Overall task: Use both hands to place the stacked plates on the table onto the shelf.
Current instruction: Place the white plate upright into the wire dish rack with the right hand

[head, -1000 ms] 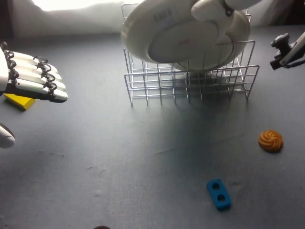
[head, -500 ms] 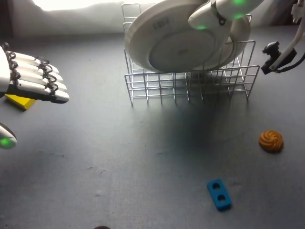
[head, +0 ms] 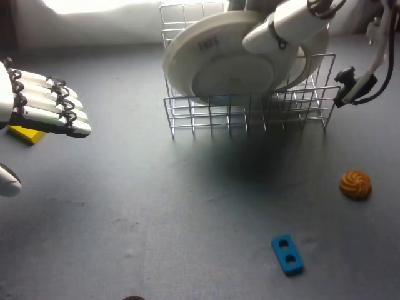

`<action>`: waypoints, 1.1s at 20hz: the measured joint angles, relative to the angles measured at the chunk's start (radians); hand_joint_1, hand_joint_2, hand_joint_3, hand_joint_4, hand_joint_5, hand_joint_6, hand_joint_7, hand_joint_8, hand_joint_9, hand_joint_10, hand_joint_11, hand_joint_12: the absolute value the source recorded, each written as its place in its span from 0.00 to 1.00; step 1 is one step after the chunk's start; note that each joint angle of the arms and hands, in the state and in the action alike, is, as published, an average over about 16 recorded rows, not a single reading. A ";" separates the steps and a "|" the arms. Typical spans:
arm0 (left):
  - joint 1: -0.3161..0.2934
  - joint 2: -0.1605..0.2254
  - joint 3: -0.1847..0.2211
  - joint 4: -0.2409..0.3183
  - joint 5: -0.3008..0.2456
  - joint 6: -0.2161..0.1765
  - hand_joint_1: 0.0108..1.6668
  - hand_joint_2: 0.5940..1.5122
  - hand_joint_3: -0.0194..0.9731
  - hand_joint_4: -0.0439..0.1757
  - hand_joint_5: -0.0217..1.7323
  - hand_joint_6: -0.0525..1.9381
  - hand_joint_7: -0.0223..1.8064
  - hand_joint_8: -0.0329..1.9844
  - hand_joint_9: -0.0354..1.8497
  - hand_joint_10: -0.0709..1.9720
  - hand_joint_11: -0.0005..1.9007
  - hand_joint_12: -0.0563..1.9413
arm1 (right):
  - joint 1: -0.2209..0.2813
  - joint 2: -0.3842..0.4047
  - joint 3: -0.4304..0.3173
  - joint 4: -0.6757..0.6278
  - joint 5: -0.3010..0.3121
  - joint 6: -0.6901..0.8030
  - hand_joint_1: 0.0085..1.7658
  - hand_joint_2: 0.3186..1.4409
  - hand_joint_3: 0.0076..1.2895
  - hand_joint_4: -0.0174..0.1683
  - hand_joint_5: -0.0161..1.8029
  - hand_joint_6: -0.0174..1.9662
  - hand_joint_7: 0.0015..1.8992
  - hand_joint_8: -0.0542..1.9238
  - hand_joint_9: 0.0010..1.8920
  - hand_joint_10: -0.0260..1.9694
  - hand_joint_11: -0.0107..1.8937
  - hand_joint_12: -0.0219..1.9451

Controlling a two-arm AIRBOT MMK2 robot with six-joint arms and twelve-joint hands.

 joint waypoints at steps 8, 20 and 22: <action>0.000 0.000 -0.001 0.001 0.000 0.000 0.01 0.58 0.03 0.19 0.06 0.03 0.07 0.02 0.07 0.04 0.01 0.12 | -0.036 -0.026 0.025 -0.023 0.022 -0.002 0.76 0.61 0.00 0.03 0.49 0.43 0.58 0.40 0.56 0.43 0.48 0.66; 0.000 0.000 -0.003 0.002 0.000 0.000 0.01 0.58 0.03 0.19 0.06 0.03 0.08 0.02 0.07 0.04 0.01 0.12 | -0.061 -0.041 0.037 -0.038 0.035 -0.009 0.71 0.62 0.00 0.04 0.48 0.42 0.56 0.26 0.58 0.09 0.42 0.64; 0.000 0.000 -0.003 0.002 0.000 0.000 0.01 0.58 0.03 0.19 0.06 0.03 0.08 0.02 0.07 0.04 0.01 0.12 | -0.061 -0.041 0.037 -0.039 0.038 -0.009 0.69 0.62 0.00 0.05 0.49 0.37 0.55 0.21 0.57 0.07 0.40 0.63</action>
